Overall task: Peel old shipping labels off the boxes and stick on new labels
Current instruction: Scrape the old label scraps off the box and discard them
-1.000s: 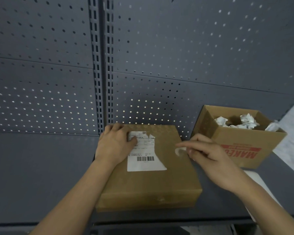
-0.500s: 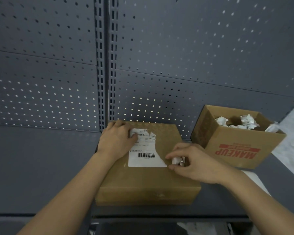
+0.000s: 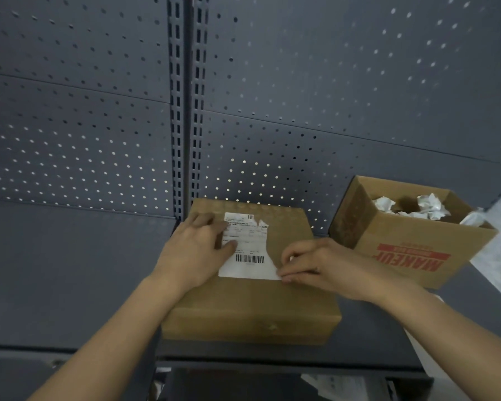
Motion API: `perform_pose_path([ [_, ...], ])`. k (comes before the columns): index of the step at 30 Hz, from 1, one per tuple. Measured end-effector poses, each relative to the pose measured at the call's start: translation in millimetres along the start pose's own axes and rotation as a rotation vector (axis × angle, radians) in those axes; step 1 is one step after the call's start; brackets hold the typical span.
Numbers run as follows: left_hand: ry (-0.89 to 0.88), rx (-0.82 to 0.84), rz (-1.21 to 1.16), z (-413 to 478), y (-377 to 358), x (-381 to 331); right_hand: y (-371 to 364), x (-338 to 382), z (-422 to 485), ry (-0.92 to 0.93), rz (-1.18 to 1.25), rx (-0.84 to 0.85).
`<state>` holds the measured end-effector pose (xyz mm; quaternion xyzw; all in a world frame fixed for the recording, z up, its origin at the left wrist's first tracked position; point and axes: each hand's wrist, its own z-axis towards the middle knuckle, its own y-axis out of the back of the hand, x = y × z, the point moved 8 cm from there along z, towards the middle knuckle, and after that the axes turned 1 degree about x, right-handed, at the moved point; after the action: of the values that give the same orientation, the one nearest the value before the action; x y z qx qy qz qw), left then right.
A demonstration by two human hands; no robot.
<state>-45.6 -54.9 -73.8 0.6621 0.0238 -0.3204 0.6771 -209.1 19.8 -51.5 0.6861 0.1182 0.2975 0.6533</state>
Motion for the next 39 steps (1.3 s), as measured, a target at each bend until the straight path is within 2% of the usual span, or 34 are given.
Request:
perform_pose_path([
  [6, 0.025, -0.036, -0.001, -2, 0, 2, -5, 5, -1, 0.079, -0.108, -0.044],
  [17, 0.039, -0.042, 0.012, 0, -3, 6, -11, 2, 3, -0.058, -0.129, -0.041],
  [23, 0.043, -0.049, 0.000, 1, -4, 9, -9, 1, 10, -0.142, 0.050, -0.088],
  [27, 0.040, -0.054, -0.005, 2, -4, 9, -6, -17, 3, -0.202, 0.151, -0.031],
  [30, 0.034, -0.053, -0.011, 2, -3, 9, -7, -19, 0, -0.196, 0.128, 0.000],
  [34, -0.001, -0.036, -0.079, 3, -2, 8, -7, -12, 5, -0.156, 0.101, -0.063],
  [37, -0.007, 0.026, -0.230, 3, 3, 17, -7, -9, 9, -0.146, 0.093, -0.094],
  [39, -0.023, 0.074, -0.226, 0, 0, 24, -7, -9, 9, -0.148, 0.096, -0.102],
])
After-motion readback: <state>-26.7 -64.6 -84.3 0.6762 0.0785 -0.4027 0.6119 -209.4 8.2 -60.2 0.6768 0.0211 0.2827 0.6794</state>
